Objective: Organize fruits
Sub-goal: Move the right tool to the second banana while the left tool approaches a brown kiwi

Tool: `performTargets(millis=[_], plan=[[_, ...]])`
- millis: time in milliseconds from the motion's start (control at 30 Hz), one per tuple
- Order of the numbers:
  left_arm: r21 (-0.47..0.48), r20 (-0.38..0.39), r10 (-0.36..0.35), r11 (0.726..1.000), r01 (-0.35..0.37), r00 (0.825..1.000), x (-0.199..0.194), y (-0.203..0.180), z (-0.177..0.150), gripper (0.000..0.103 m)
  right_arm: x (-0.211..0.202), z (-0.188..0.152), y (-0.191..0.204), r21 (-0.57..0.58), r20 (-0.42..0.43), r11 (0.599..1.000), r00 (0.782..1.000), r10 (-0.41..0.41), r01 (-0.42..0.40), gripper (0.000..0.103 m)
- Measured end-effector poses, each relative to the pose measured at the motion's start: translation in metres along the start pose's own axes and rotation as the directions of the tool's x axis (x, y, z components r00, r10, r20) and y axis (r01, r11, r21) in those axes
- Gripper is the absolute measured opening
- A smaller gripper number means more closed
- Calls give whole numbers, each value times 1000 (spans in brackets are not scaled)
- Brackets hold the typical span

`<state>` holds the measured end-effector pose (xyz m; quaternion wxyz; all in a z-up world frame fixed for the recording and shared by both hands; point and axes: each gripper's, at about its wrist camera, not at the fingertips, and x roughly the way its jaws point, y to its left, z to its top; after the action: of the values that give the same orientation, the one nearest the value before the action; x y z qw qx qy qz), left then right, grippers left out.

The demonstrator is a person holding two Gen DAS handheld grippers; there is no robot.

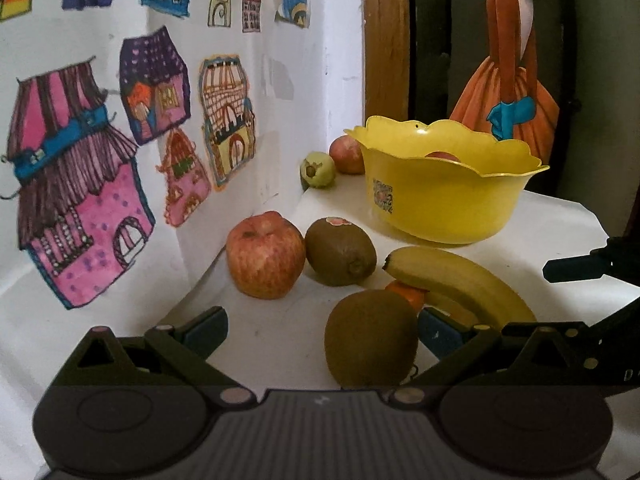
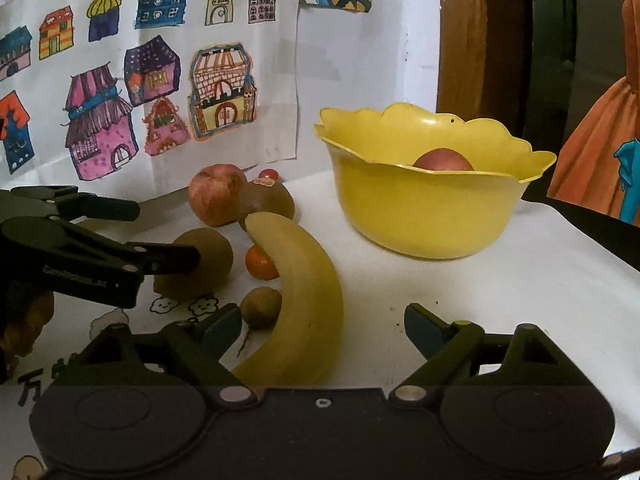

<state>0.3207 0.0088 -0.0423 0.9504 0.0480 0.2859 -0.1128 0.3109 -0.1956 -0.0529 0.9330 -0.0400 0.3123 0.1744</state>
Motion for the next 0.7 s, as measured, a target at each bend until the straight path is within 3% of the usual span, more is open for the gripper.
performTargets(millis=[133,367,500,700], plan=[[-10,-2,-7,1000,7,1000,5,-1,1,103,9,1,2,-13,-16,1000,1000,-6,6,86],[-31,-18,-33,999,33,999,13,-2,0,102,18,-2,8,-35,-36,999,999,8,-9,73],[-43,-34,-59,997,58,998,19,-2,-2,97,22,-4,9,-34,-44,999,999,17,-18,64],[-59,-57,-86,995,83,995,26,-2,-6,87,27,-3,10,-30,-46,999,999,27,-28,62]])
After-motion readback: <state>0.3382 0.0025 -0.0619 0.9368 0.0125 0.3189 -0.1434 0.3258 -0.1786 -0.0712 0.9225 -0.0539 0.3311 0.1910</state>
